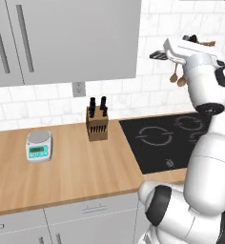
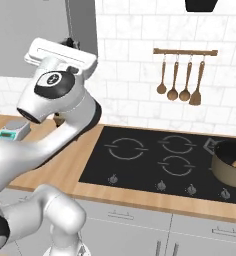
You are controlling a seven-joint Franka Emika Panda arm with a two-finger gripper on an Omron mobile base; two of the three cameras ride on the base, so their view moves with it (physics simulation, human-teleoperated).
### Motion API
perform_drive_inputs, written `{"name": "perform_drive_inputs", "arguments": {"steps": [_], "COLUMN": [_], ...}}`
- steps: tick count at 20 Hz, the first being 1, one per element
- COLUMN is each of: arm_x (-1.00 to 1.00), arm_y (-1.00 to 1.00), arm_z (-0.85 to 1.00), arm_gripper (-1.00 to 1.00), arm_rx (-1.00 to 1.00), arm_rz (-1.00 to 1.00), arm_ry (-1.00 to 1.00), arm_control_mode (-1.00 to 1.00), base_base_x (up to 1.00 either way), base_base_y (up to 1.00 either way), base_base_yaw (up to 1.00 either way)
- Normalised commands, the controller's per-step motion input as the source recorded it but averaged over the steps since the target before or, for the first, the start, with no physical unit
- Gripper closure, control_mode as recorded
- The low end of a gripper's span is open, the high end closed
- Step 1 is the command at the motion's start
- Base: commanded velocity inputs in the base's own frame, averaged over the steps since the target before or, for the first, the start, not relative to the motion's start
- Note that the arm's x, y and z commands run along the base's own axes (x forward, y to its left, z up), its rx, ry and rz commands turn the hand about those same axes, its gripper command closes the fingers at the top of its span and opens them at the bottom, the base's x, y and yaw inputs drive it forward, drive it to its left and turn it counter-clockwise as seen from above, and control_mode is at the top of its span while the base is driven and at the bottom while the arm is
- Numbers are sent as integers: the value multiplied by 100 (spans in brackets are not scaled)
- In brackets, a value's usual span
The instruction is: Put the lemon and sweet potato in the pot. Retrieve the spatula and lightly stir the vegetables in the pot.
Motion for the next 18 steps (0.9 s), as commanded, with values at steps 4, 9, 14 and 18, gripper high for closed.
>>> {"name": "perform_drive_inputs", "arguments": {"steps": [4,9,14,18], "arm_x": [8,33,-8,-14], "arm_y": [-11,-5,-4,0], "arm_z": [35,-7,-2,0], "arm_gripper": [100,100,100,100], "arm_rx": [10,0,0,-2], "arm_rz": [-4,0,0,0], "arm_ry": [25,52,21,3], "arm_control_mode": [-100,-100,-100,100], "base_base_x": [0,0,0,-8], "base_base_y": [0,0,0,0], "base_base_yaw": [0,0,0,0]}}
